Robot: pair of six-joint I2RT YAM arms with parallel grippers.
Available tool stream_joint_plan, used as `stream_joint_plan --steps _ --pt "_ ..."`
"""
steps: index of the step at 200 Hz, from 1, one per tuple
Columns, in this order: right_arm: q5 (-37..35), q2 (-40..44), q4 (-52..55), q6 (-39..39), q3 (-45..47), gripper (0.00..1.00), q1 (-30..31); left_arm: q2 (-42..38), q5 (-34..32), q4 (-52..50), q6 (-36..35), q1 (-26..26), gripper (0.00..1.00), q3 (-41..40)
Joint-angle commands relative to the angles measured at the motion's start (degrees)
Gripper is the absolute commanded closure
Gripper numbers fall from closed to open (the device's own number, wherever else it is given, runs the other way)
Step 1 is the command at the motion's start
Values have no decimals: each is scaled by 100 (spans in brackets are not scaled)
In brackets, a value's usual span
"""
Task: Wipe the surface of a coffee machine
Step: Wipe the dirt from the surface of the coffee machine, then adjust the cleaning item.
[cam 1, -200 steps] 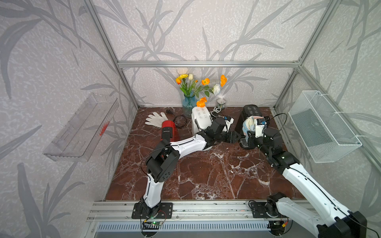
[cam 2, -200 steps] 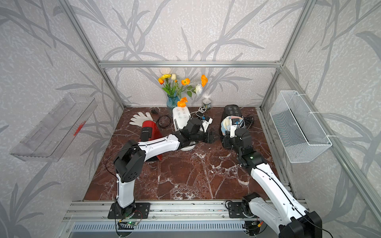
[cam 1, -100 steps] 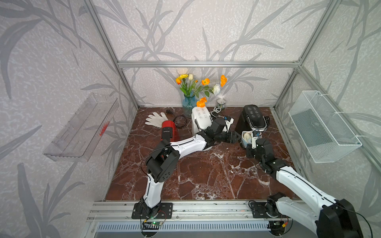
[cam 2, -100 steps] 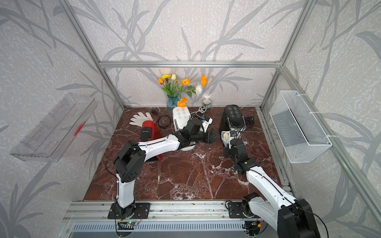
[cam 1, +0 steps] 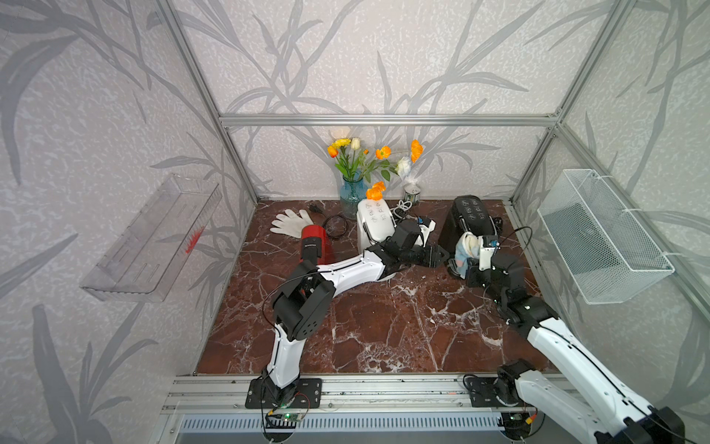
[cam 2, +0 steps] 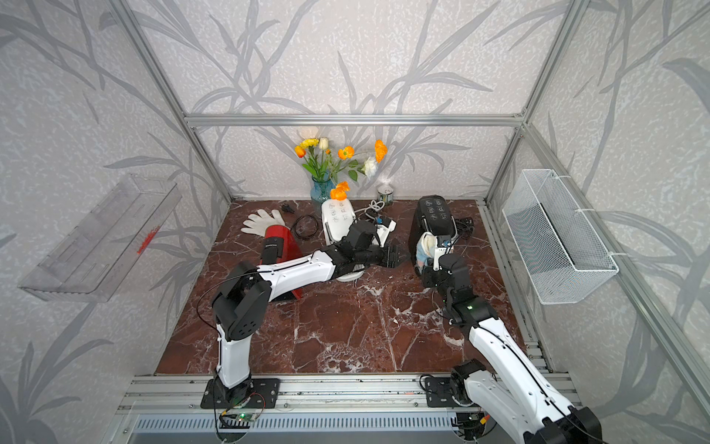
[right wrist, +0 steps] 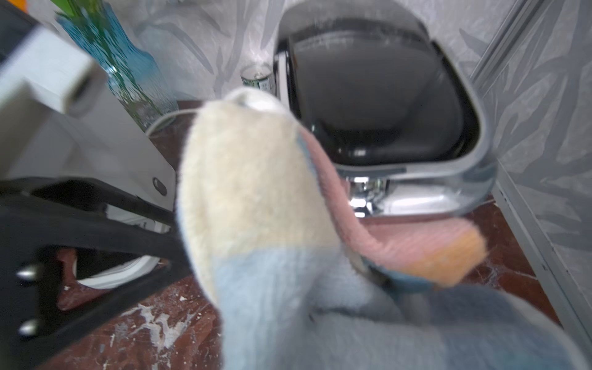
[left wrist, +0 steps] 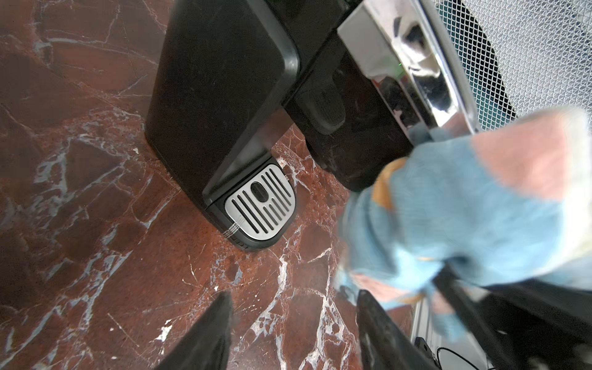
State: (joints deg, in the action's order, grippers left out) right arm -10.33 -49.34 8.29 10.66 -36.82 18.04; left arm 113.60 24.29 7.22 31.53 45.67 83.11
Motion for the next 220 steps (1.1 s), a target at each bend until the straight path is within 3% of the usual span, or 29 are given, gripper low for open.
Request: stream_joint_plan --steps 1,95,127,171,220 --pt "16 112 -62 -76 -277 100 -20 36 59 -89 -65 -16 39 74" --pt "21 -1206 -938 197 549 100 -29 9 -5 -230 -146 -46 39 100" --pt "144 -1393 -802 187 555 100 -46 90 416 75 76 -177 39 33" --pt "585 -644 -170 147 382 100 -54 -211 623 182 256 -430 38 -180" --pt "2114 205 312 -19 -181 100 -54 -638 1077 -246 -13 -632 34 -88"
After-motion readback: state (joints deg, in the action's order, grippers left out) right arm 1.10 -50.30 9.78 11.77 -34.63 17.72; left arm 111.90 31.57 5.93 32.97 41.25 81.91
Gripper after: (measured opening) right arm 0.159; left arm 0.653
